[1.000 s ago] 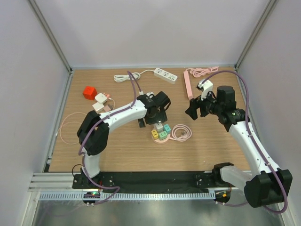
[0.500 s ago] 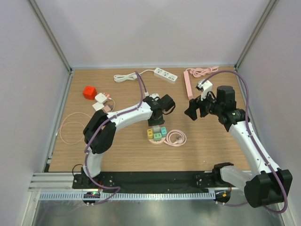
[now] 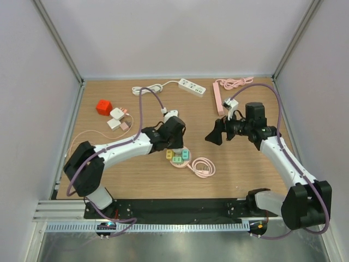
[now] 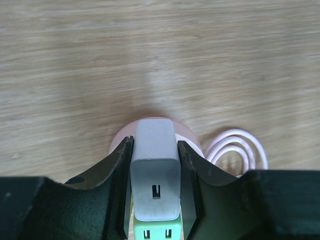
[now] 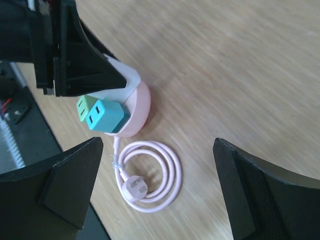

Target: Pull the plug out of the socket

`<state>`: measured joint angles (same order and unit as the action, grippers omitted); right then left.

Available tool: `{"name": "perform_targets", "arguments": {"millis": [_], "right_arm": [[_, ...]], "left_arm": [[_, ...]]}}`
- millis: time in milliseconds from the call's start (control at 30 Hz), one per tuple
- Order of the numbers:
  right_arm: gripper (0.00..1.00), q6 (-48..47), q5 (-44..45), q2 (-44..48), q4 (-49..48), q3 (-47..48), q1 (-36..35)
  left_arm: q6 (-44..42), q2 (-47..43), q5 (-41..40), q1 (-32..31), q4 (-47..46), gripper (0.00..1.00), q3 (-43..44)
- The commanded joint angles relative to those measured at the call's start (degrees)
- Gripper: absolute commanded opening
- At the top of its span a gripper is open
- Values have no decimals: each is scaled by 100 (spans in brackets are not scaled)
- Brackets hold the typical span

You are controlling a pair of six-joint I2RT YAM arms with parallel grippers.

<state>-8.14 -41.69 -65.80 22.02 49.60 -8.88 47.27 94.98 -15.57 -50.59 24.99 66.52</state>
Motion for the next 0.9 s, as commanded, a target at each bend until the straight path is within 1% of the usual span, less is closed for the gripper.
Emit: {"name": "perform_targets", "arguments": {"millis": [0,33,100,200,233,300,333,400,500,533,733,867], "right_arm": [[100,672,-1129,-205,-759,-240,9],[100,1091,-1313,-301,-1100,-363,1],[100,1549,-1481,-433,-1470,-451,-25],[99,1771,-1623,-539,-1656,-469,-201],[100,2094,-1631,-591,-1762,-513,-245],[99,2412,-1553,-636,-1973,-548,-403],[100,2727,-1535,-653,-2174,-601,-456],[100,3054,-1089,-618,-2404,-662,-649],[100,3143,-106,-583,-2020,-610,-1026],[100,3152,46,-592,-1983,-566,-1097],[100,3143,372,-697,-1851,-513,-1405],[100,3152,451,-803,-1807,-496,-1423]], "left_arm": [[-314,-821,484,110,-1882,0,-227],[-323,-910,520,128,-2067,0,-349],[-332,-1129,590,119,-2243,0,-438],[-271,-1411,556,128,-2673,0,-657],[-253,-1473,521,119,-2745,0,-754],[-174,-1631,381,128,-2894,0,-851],[-148,-1675,336,128,-2991,0,-886],[-86,-1728,239,128,-3096,0,-974],[-16,-1781,169,119,-3228,0,-992],[2,-1772,160,119,-3238,0,-983],[72,-1746,81,128,-3238,0,-860],[99,-1728,-7,128,-3246,0,-825]]}}
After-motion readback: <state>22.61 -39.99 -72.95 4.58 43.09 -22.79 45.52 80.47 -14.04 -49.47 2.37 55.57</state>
